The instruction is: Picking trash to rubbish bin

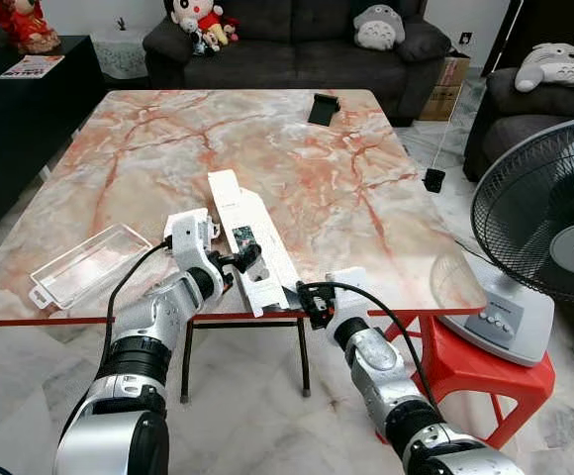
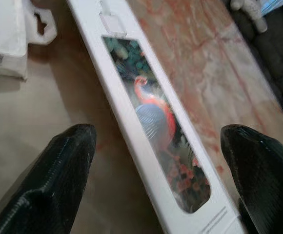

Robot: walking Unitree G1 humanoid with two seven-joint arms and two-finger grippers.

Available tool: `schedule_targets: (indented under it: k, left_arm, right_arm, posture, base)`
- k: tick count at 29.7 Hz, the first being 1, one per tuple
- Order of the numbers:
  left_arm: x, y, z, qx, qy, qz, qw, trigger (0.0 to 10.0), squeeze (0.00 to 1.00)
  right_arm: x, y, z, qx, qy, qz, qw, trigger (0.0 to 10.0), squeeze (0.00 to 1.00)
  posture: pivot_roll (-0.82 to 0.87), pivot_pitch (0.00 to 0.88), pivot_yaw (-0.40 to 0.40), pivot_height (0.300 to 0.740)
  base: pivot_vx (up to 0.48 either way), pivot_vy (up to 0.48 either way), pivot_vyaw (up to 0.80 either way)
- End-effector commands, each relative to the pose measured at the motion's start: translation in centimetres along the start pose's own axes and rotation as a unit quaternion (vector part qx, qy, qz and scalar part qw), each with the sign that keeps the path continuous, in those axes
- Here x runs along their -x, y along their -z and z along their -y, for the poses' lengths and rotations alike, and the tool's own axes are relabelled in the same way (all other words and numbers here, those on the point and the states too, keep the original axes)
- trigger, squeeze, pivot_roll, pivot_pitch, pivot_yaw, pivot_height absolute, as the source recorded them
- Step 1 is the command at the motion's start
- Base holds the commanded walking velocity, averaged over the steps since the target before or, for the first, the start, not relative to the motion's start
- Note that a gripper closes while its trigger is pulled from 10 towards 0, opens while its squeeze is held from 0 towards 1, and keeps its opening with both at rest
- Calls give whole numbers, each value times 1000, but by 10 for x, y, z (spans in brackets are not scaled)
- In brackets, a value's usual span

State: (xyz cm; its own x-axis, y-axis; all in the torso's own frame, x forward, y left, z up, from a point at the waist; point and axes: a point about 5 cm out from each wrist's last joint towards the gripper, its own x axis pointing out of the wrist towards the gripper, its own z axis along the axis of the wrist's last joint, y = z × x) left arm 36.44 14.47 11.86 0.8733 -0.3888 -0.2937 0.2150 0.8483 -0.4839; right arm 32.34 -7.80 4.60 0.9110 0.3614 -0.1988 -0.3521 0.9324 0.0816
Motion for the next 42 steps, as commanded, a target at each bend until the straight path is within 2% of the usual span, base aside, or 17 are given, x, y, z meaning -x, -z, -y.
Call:
schedule_targets:
  k: [1,10,17,28,29,30,31,38,42]
  left_arm:
    - [3,5,-6,-4,-17,-16,1000,10000,0]
    - [3,13,-3,19,-11,-34,999,10000,0]
    - [-3,16,12,28,28,-31,999,10000,0]
    - [-13,30,28,26,30,-52,998,10000,0]
    - [-14,31,29,26,29,-51,998,9255,0]
    - [-14,31,29,27,29,-50,998,9255,0]
    - [-15,33,31,26,25,-50,998,0,0]
    - [-15,28,28,9,2,-27,1000,0,0]
    - [-15,25,25,12,-9,-13,1000,0,0]
  right_arm:
    - [0,2,-2,3,-6,-7,1000,10000,0]
    - [0,2,-6,3,-12,-5,1000,10000,0]
    - [0,1,-5,3,-12,-2,1000,10000,0]
    - [-1,0,-5,2,-11,2,1000,10000,0]
    - [-1,0,-5,2,-11,3,1000,10000,0]
    - [-1,0,-5,2,-11,3,1000,10000,0]
    - [-1,0,-5,1,-11,4,1000,10000,0]
    - [0,0,-5,1,-13,5,1000,10000,0]
    - [-1,0,-5,0,-14,4,1000,10000,0]
  posture:
    - [33,0,-7,740]
    - [31,0,-3,740]
    - [25,0,0,740]
    - [13,0,4,740]
    - [13,0,4,740]
    - [13,0,4,740]
    - [10,0,3,740]
    - [10,0,2,740]
    - [12,0,1,740]
  base:
    - [0,0,0]
    - [0,0,0]
    - [0,0,0]
    - [0,0,0]
    - [0,0,0]
    - [0,0,0]
    - [0,0,0]
    - [0,0,0]
    - [0,0,0]
